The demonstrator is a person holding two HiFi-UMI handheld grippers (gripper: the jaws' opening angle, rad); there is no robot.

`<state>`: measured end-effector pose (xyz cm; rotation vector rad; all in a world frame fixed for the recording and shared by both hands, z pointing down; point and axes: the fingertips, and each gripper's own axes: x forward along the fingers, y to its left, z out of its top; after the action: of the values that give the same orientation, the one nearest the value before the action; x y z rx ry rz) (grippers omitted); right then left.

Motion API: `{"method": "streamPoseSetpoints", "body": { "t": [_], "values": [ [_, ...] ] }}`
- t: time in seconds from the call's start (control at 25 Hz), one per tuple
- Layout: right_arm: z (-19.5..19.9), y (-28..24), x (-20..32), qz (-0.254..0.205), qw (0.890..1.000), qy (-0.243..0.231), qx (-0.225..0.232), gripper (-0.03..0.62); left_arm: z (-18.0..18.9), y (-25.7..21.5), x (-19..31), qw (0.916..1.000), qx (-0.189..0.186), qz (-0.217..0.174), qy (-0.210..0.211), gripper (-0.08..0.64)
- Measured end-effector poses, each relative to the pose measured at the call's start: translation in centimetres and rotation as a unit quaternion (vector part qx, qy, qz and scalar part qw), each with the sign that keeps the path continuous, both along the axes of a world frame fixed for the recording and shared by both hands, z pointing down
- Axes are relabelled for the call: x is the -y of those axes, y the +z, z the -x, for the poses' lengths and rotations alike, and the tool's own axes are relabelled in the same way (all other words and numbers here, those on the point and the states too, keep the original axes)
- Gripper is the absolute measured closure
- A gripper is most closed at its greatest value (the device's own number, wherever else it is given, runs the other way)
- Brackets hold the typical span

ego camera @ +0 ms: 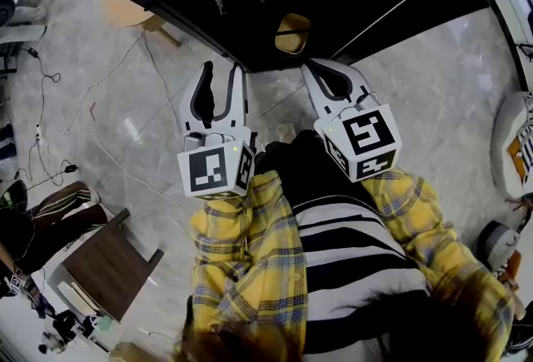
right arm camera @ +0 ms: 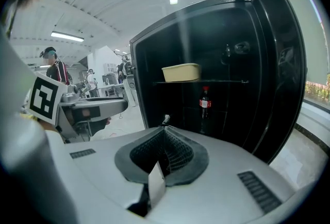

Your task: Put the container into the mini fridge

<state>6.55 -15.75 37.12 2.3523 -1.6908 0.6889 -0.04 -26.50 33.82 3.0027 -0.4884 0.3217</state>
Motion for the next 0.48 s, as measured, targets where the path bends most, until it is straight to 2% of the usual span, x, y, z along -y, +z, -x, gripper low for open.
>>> {"method": "streamPoseSetpoints", "body": {
  "t": [0.48],
  "values": [
    [0.3,0.0,0.4,0.0,1.0,-0.005,-0.01,0.566,3.1,1.5,-0.9,0.9996,0.013,0.025,-0.008,0.443]
  ]
}}
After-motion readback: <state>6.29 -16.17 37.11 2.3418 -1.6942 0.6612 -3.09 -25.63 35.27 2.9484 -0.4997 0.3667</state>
